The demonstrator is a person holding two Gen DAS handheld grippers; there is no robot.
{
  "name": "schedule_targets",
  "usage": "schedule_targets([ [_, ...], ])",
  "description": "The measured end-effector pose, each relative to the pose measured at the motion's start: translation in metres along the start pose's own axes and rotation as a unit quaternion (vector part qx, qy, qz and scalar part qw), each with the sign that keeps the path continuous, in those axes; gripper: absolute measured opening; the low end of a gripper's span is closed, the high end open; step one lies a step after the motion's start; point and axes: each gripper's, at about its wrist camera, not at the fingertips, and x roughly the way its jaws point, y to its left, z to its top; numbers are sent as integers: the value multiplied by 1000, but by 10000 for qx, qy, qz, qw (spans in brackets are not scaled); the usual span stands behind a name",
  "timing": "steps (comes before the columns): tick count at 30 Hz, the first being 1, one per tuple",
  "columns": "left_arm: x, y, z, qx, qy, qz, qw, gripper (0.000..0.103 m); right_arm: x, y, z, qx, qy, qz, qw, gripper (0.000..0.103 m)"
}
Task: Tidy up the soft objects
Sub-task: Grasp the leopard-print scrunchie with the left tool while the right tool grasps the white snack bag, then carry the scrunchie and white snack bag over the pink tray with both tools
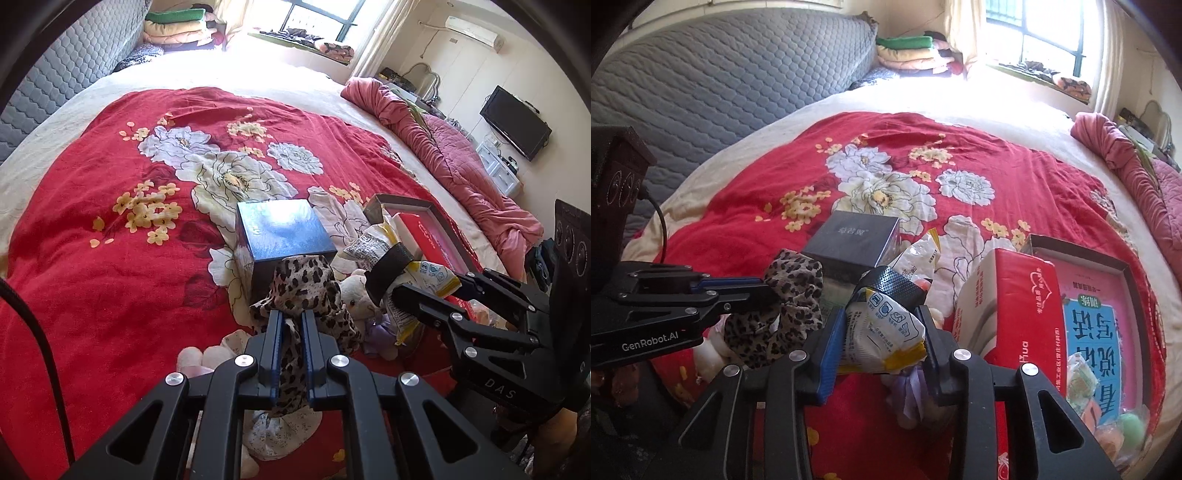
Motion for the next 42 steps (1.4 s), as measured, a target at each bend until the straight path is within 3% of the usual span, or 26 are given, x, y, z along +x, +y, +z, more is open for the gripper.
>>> schedule_targets([
  [13, -32, -37, 11, 188, -411, 82, 9989, 5, -54, -19, 3, 208, -646, 13, 9977, 39],
  [42, -48, -206, 53, 1474, -802, -227, 9856, 5, -164, -129, -38, 1274, -1628, -777, 9753, 38],
])
